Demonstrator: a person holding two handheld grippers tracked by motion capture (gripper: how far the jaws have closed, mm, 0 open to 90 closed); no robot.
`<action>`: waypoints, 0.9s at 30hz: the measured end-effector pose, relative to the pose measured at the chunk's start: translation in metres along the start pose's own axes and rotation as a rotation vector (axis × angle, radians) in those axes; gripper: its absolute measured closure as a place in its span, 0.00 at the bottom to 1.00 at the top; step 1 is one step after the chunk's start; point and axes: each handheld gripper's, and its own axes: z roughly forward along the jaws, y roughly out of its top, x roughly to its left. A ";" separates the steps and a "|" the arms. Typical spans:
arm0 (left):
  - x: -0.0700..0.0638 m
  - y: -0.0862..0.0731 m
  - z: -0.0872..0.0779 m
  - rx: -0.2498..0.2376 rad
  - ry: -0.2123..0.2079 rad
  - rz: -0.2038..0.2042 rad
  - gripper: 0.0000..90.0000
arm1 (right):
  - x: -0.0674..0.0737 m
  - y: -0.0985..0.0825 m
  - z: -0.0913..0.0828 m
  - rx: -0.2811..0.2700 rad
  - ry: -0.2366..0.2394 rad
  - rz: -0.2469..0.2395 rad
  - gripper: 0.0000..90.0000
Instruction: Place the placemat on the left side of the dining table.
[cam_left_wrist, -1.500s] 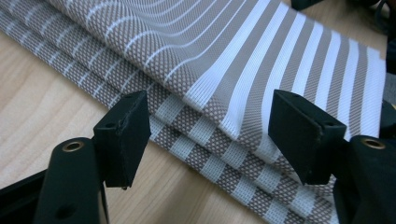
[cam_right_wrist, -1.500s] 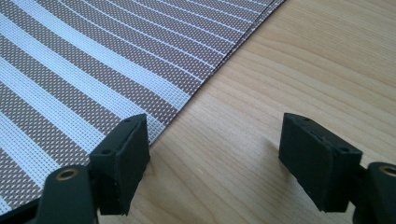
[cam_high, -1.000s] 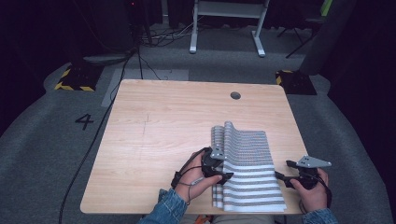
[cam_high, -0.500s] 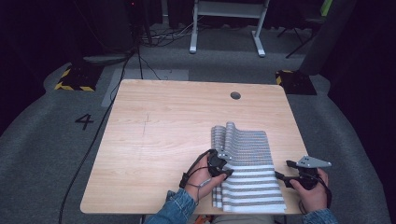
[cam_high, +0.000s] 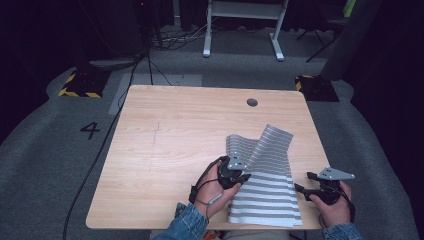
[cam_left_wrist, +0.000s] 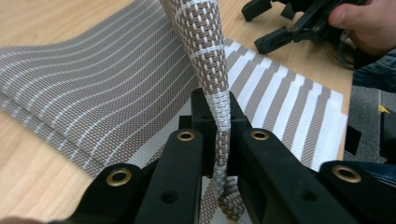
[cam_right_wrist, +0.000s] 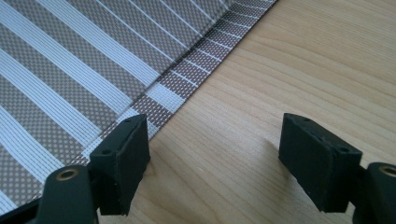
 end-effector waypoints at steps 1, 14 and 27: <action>-0.001 0.001 -0.004 -0.006 0.004 -0.001 0.99 | 0.000 0.000 0.000 0.000 0.000 0.000 0.27; 0.009 0.017 -0.068 -0.073 0.044 0.028 0.99 | 0.000 0.000 0.000 0.000 -0.002 0.002 0.27; 0.046 -0.016 -0.124 -0.046 0.153 -0.023 0.99 | 0.000 0.000 0.000 -0.001 -0.001 0.003 0.27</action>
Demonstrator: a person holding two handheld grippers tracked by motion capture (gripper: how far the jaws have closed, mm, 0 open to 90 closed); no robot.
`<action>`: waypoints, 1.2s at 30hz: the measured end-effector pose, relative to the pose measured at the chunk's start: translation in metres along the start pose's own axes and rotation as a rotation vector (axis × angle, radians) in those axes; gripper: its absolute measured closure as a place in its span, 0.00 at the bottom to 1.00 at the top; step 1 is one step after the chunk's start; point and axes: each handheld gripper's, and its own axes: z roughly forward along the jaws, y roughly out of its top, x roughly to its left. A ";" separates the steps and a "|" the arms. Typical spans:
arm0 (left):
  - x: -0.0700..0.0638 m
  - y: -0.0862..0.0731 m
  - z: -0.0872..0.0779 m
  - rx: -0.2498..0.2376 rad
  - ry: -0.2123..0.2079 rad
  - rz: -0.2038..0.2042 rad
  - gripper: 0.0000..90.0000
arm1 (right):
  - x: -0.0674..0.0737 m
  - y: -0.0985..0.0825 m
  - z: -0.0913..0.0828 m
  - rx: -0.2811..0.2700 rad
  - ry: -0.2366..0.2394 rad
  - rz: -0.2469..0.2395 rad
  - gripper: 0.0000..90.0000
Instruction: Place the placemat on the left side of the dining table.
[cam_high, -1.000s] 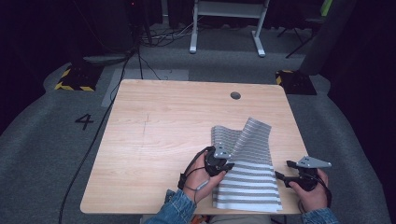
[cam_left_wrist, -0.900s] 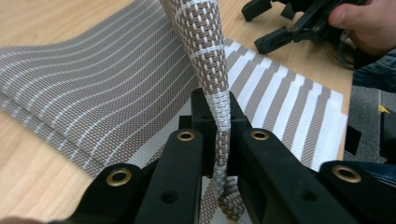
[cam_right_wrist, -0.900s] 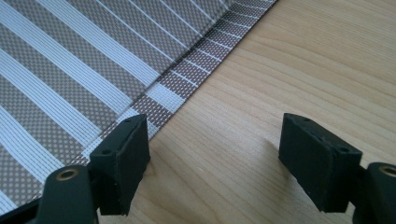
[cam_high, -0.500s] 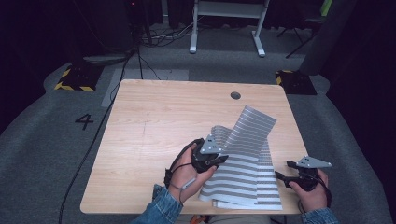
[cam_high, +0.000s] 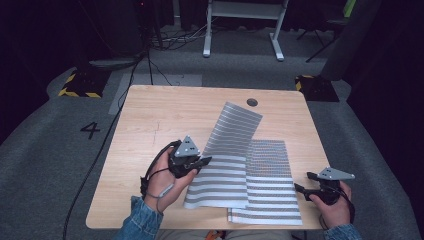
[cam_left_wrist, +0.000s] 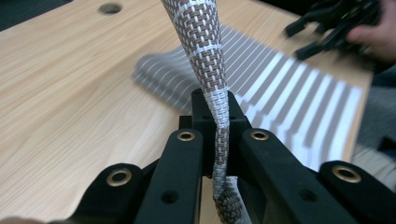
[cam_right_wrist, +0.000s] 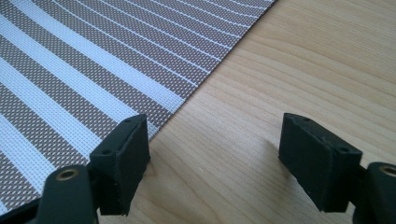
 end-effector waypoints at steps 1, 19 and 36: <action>0.004 -0.003 -0.002 0.016 0.015 0.004 0.99 | 0.000 0.000 0.000 0.001 0.001 0.001 0.27; 0.060 -0.036 -0.005 0.133 0.115 0.007 0.99 | 0.000 0.000 0.000 0.000 0.000 0.002 0.27; 0.108 -0.051 -0.002 0.086 0.387 -0.049 0.38 | 0.000 0.000 -0.001 0.005 -0.001 -0.002 0.27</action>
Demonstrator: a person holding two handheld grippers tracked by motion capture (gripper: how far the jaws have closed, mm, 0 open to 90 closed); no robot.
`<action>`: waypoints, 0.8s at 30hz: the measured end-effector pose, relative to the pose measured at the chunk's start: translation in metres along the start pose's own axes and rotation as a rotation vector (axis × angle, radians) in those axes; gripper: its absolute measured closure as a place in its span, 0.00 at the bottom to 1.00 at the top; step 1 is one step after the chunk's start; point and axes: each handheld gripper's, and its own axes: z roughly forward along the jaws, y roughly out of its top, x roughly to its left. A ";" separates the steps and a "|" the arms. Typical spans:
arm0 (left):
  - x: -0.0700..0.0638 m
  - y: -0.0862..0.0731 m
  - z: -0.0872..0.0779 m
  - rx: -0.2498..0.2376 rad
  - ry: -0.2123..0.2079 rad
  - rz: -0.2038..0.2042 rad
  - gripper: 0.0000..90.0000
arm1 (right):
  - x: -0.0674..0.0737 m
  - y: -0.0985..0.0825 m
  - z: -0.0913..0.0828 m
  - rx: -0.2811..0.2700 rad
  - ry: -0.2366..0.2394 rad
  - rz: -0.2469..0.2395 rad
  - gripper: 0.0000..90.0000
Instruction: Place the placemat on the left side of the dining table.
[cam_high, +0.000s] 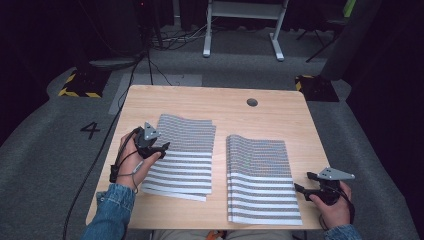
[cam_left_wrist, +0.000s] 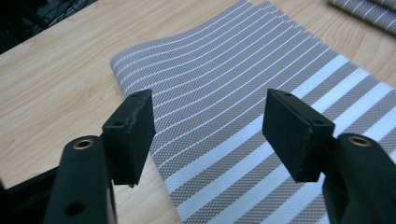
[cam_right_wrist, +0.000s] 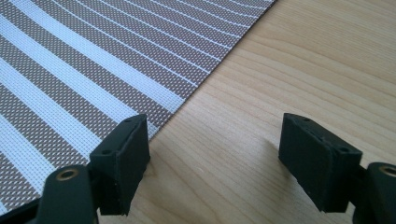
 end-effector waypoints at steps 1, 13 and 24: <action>-0.005 0.001 -0.001 -0.009 -0.016 -0.006 0.38 | 0.000 0.000 0.000 0.000 0.000 0.000 0.27; -0.098 0.017 0.022 0.005 -0.243 0.081 0.36 | 0.000 0.000 0.000 0.000 -0.002 0.002 0.27; -0.127 -0.002 0.084 0.155 -0.263 0.105 0.33 | 0.000 0.000 0.000 -0.001 -0.002 0.002 0.27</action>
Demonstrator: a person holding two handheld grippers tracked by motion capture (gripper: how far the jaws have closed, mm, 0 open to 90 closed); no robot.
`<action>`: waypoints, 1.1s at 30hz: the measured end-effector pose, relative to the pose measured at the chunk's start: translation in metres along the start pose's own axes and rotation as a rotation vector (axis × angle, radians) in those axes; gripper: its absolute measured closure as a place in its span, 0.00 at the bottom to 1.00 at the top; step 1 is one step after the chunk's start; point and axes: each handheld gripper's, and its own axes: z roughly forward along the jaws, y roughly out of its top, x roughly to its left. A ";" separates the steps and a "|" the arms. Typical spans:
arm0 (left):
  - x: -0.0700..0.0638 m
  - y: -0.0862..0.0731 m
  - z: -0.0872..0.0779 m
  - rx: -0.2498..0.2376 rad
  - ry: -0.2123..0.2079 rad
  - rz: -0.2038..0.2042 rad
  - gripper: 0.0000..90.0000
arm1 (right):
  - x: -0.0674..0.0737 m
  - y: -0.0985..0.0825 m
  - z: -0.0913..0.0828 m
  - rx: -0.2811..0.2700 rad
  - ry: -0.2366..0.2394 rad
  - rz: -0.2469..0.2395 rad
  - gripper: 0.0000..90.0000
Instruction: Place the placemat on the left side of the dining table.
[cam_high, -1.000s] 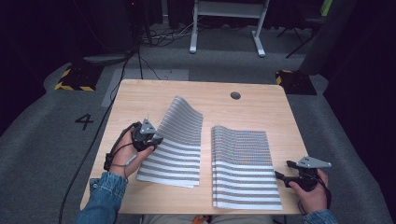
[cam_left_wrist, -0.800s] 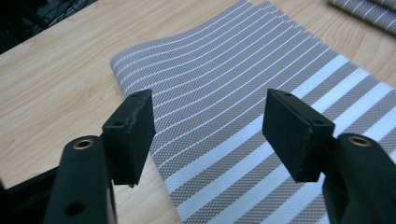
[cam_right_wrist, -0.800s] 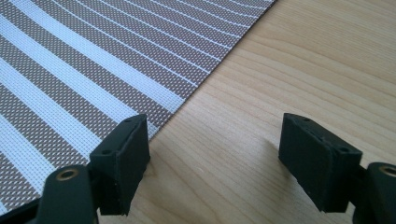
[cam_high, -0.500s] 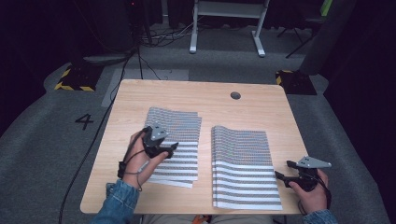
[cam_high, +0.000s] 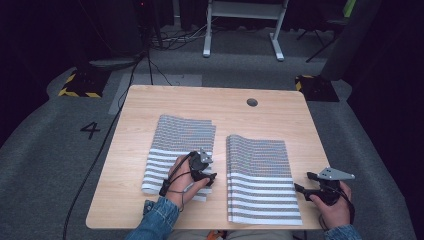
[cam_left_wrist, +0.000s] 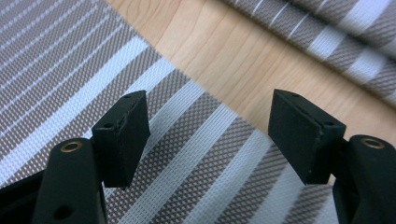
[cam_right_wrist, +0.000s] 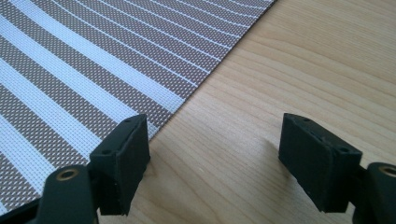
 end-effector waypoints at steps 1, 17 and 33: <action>0.002 -0.001 0.000 -0.012 -0.007 -0.008 0.32 | 0.000 0.000 0.000 0.000 0.001 0.001 0.27; 0.012 -0.013 -0.022 -0.031 -0.122 -0.026 0.89 | 0.001 0.000 0.000 -0.002 -0.005 0.005 0.27; 0.020 -0.009 -0.077 -0.177 -0.061 -0.002 0.96 | 0.001 0.000 0.000 -0.001 -0.008 0.009 0.27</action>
